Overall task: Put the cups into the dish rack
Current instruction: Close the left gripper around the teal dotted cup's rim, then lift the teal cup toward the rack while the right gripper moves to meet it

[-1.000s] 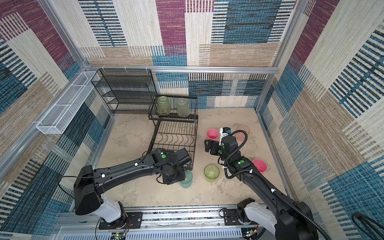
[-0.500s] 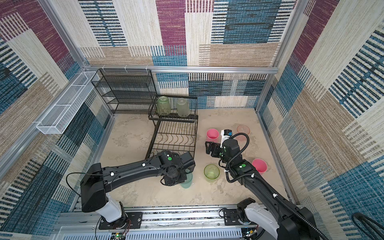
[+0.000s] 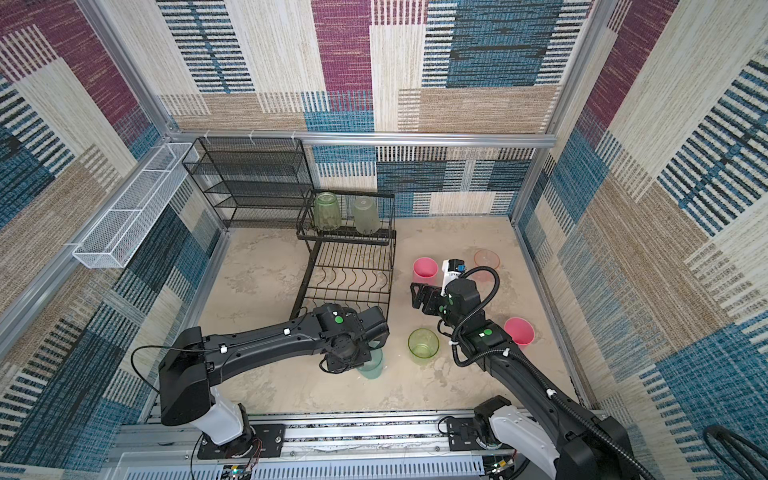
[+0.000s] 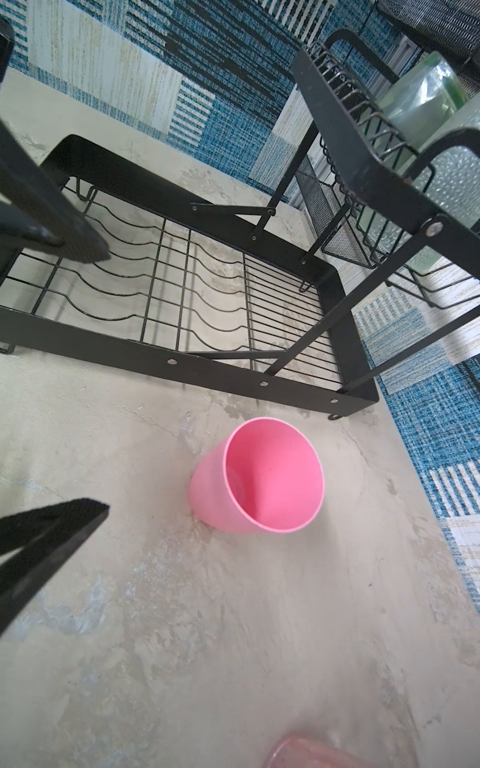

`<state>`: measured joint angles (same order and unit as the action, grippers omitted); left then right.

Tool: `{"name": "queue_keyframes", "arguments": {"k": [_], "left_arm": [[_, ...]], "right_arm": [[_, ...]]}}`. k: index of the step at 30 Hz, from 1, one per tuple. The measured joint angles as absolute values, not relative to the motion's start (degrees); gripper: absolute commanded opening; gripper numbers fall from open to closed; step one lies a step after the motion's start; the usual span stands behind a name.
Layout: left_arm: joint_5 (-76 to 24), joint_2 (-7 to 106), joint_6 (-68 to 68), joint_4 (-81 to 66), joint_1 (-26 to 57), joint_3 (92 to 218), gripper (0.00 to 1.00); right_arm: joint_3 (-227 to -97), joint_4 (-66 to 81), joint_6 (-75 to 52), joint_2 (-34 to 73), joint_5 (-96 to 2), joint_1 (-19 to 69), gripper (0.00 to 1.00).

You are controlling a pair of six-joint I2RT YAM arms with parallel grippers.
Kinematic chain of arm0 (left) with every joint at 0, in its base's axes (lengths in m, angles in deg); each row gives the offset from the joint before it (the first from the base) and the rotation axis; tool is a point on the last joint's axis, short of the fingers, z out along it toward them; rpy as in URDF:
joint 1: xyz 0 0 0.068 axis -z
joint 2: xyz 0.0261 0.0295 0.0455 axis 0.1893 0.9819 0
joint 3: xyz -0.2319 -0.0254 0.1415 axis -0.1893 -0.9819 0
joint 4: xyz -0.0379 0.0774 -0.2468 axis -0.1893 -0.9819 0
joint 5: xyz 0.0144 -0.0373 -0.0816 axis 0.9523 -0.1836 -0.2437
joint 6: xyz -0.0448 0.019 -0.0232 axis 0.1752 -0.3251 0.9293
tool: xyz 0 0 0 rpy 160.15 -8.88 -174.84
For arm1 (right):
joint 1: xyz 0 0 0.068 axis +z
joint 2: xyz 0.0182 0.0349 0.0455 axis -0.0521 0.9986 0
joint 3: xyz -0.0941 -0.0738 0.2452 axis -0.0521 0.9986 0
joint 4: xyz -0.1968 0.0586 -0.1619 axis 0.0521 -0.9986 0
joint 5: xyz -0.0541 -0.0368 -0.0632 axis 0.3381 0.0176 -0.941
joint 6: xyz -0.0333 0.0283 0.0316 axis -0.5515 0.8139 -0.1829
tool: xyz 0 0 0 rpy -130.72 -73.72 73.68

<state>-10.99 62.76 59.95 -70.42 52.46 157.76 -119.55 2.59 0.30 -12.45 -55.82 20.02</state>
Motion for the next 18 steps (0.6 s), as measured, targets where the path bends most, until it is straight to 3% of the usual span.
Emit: {"name": "queue_keyframes", "arguments": {"k": [18], "left_arm": [[-9.4,58.0,57.5,-66.7,52.5,154.1,0.12]], "right_arm": [[-119.2,2.7,0.1,-12.5,-56.0,20.0,0.92]]}}
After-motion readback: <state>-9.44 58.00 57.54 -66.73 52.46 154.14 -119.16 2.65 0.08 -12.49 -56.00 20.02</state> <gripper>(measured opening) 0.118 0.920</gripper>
